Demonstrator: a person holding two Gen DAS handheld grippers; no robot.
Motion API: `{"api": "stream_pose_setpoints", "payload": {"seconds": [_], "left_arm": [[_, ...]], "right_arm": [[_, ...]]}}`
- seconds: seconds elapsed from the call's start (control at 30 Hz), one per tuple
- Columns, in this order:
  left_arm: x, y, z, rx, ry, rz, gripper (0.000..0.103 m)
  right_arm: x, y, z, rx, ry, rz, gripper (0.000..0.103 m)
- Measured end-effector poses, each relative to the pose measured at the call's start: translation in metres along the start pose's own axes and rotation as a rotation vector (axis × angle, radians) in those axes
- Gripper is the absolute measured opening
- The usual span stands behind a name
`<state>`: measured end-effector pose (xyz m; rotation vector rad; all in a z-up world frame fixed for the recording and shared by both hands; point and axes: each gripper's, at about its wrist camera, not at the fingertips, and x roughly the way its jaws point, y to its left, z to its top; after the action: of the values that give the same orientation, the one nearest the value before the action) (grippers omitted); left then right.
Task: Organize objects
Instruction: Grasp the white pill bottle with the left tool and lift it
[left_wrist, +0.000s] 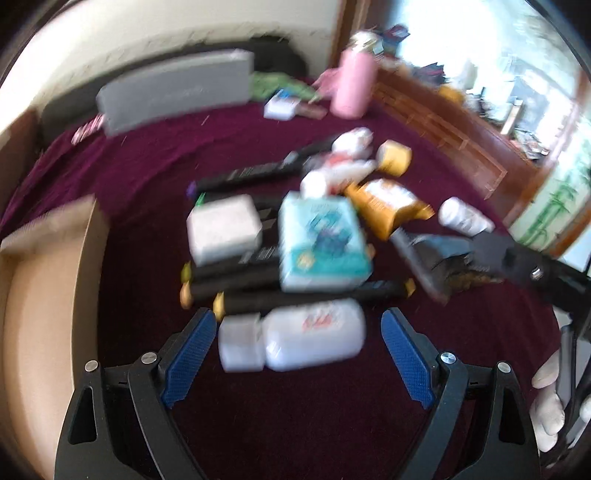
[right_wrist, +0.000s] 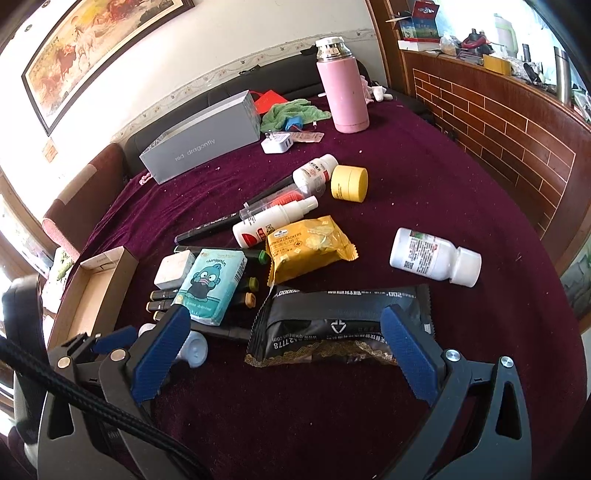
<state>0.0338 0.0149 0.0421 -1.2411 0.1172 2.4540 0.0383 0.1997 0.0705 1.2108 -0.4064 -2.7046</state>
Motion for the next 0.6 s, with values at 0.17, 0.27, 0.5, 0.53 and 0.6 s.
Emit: {"api": "stream_pose_setpoints", "payload": {"seconds": [0.17,0.27,0.5,0.53,0.6], "left_arm": [[0.02,-0.027,-0.01,0.196,0.096,0.1,0.051],[0.014,-0.025,-0.014,0.152,0.107,0.069,0.051],[-0.018,-0.01,-0.024,0.053,0.073,-0.011,0.045],[-0.026,-0.009,-0.026,0.045,0.063,-0.015,0.043],[-0.035,-0.007,-0.027,0.033,0.052,-0.018,0.042]], "right_arm": [[0.0,0.0,-0.001,0.007,0.007,0.002,0.103],[-0.001,0.0,-0.001,0.006,0.004,-0.005,0.103],[0.003,-0.002,-0.006,0.007,0.029,-0.001,0.103],[0.003,-0.001,-0.007,0.003,0.032,0.001,0.103],[0.002,0.001,-0.01,-0.005,0.035,0.002,0.103]]}}
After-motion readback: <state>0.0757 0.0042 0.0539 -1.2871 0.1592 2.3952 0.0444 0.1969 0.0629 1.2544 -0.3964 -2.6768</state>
